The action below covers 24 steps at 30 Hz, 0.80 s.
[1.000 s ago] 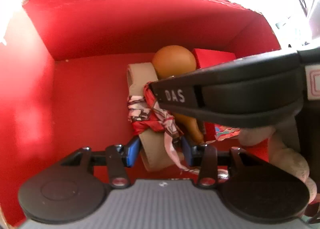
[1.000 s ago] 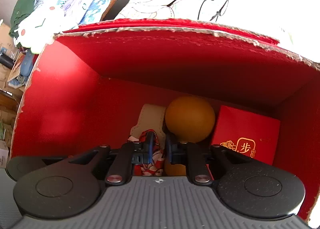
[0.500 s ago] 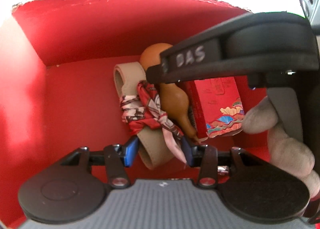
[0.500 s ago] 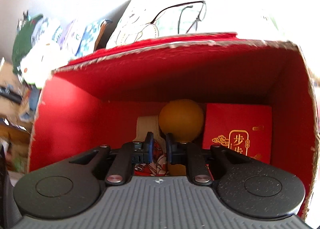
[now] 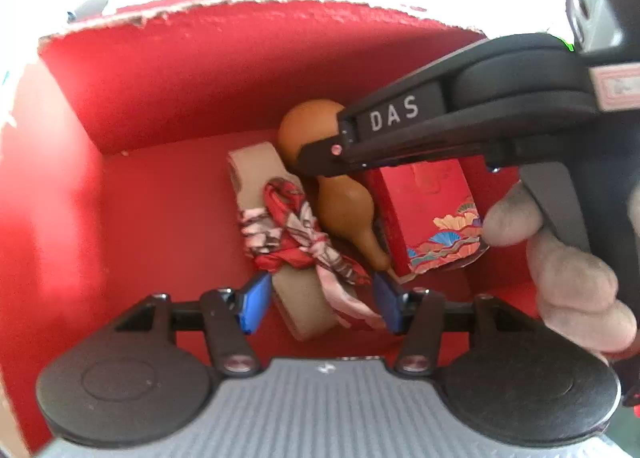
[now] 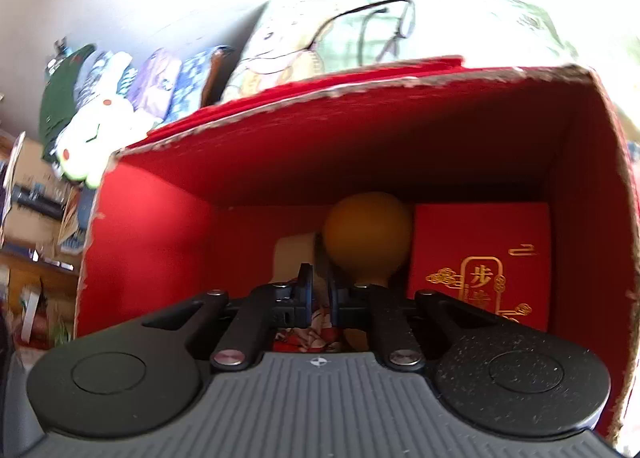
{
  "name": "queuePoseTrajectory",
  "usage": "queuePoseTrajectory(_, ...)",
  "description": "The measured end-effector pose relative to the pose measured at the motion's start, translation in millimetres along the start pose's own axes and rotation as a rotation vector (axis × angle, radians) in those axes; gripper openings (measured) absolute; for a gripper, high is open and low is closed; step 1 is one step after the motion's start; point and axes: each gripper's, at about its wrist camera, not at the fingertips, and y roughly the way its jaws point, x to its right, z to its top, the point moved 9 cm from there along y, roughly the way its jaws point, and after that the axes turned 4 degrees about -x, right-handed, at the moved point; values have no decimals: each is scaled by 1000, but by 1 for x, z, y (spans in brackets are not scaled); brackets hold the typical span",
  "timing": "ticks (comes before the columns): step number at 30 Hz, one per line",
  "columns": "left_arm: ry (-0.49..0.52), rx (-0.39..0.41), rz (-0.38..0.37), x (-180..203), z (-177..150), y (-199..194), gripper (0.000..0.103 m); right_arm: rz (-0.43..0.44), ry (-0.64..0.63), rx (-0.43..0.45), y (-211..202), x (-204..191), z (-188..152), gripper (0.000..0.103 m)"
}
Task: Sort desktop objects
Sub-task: 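Lower the strap beside the stamp and open the right gripper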
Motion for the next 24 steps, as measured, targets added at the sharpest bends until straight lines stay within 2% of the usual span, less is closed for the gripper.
queuePoseTrajectory(3, 15, 7, -3, 3, 4, 2, 55, -21, -27, -21, 0, -1, -2, 9)
queuePoseTrajectory(13, 30, 32, -13, 8, 4, -10, 54, -25, 35, -24, -2, 11, -3, 10)
queuePoseTrajectory(24, 21, 112, 133, 1, 8, -42, 56, -13, 37, 22, -2, 7, -1, 10)
